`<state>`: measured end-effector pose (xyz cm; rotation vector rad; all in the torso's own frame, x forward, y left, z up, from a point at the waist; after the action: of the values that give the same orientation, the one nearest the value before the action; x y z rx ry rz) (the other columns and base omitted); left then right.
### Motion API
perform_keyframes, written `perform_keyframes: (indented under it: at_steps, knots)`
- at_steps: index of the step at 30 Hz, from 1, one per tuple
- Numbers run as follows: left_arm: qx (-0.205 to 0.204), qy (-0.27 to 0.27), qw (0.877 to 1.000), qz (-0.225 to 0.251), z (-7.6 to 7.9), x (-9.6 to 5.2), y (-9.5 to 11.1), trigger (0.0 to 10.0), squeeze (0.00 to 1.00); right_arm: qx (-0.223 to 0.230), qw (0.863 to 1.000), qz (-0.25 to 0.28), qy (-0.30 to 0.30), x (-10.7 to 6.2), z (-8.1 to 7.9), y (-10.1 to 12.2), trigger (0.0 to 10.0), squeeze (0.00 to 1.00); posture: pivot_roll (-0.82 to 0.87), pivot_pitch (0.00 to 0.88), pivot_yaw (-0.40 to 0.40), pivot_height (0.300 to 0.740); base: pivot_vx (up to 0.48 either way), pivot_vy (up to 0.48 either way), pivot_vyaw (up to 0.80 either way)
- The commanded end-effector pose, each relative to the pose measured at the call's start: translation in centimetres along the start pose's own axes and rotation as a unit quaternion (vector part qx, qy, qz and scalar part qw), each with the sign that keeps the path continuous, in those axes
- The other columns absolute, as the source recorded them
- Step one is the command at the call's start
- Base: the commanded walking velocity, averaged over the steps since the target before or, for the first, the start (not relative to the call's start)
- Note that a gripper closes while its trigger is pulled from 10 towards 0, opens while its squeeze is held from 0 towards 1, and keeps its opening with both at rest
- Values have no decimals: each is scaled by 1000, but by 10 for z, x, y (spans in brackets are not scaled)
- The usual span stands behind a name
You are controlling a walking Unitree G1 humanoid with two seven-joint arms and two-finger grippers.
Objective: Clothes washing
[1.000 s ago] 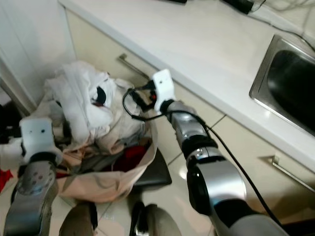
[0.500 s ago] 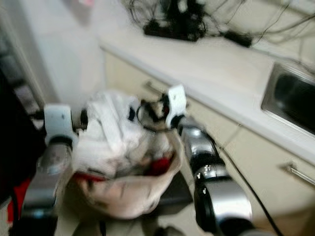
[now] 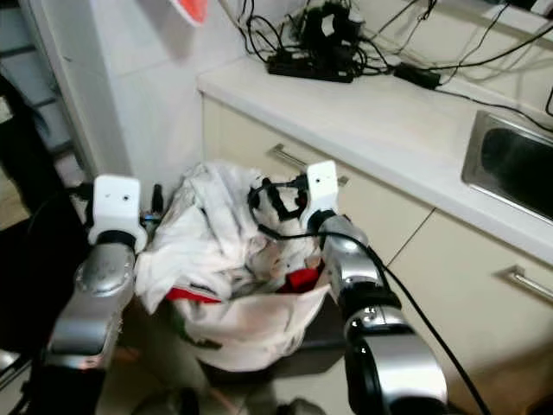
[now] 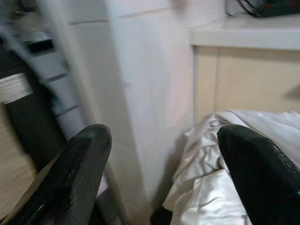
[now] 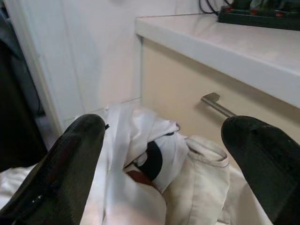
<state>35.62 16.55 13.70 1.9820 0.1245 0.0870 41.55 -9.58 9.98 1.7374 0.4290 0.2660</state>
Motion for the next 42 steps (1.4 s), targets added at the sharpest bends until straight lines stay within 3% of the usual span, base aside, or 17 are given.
perform_keyframes:
  at_steps: [1,8,12,16,23,31,38,42]
  knots:
    - [0,6,1000,1,-3,-2,-1,10000,0,-15,1000,4,7,7,-4,12,10000,0,48,0,-90,736,0,0,0]
    - [15,14,1000,13,-11,-3,2,10000,0,-13,1000,6,14,11,-8,17,10000,0,78,0,-100,736,0,0,0]
    - [38,11,999,20,-12,-3,5,10000,0,-5,1000,2,19,11,-14,9,10000,0,86,0,-96,736,0,0,0]
    - [22,7,1000,17,-12,-3,3,10000,0,0,1000,-3,23,10,-19,2,10000,0,77,0,-83,736,0,0,0]
    - [6,26,1000,-4,-17,-1,-4,10000,0,-1,1000,-5,22,9,-15,3,10000,0,61,0,-73,736,480,0,0]
    - [9,15,1000,-9,-12,0,-6,10000,0,-5,1000,-12,21,10,-14,3,10000,0,61,0,-72,736,480,0,0]
    - [9,25,1000,-10,-15,1,-6,10000,0,1,999,37,2,28,-22,43,10000,0,64,0,-76,736,69,0,0]
    - [10,27,1000,-8,-15,-1,-5,10000,0,-2,999,43,-26,36,-16,60,10000,0,80,0,-74,736,0,0,0]
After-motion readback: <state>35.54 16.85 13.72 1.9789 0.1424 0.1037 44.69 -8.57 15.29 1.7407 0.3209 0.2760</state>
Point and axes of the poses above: a point about 5 cm out from each wrist's last joint towards the gripper, its own x axis pointing out of the wrist towards the gripper, its own y axis along the axis of the wrist's last joint, z = x × y, the point moved 6 cm from there along x, pointing out of the wrist towards the gripper, and after that the axes turned 9 degrees about x, right-handed, at the moved point
